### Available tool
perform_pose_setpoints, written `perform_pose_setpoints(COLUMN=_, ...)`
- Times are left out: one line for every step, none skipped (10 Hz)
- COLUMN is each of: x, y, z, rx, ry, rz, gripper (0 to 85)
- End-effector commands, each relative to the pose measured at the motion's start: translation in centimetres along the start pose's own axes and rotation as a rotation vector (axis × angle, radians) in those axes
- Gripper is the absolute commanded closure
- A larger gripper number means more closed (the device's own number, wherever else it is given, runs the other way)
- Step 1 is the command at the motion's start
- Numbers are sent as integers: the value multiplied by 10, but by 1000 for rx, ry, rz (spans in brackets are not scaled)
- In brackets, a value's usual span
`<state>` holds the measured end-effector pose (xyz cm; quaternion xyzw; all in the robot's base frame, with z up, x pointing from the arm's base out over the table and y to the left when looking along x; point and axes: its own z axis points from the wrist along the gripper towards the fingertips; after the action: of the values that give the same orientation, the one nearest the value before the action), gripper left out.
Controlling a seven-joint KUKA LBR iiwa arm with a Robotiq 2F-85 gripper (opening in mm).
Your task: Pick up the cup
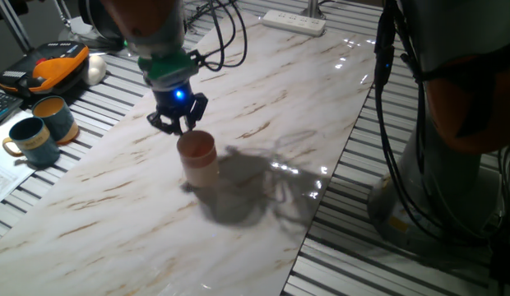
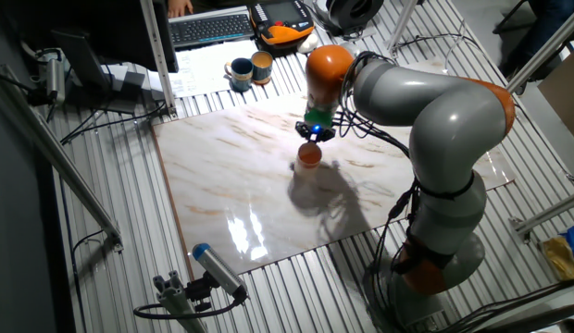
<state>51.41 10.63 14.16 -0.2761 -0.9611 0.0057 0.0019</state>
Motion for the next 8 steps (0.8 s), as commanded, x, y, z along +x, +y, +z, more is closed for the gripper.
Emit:
perform_pose_setpoints(x=-2, y=-5, z=-2, rx=-10, ry=8, rz=38, gripper=850)
perform_pose_setpoints(x=-3, y=-10, z=-4, rx=-14, ry=11, rz=101, gripper=850)
perform_pose_setpoints(x=-4, y=-15, z=-5, rx=-13, ry=1, rz=147, gripper=850)
perform_pose_setpoints(x=-6, y=-24, z=-7, rx=-16, ry=-7, rz=186, gripper=850)
perform_pose_setpoints(x=-9, y=-32, z=-10, rx=-19, ry=-8, rz=210, gripper=850)
perform_pose_setpoints(x=-11, y=-40, z=-13, rx=-21, ry=-12, rz=241, gripper=850)
perform_pose_setpoints(x=-11, y=-48, z=-12, rx=-21, ry=-22, rz=261, gripper=850)
perform_pose_setpoints(x=-10, y=-53, z=-9, rx=-7, ry=-36, rz=276, gripper=850)
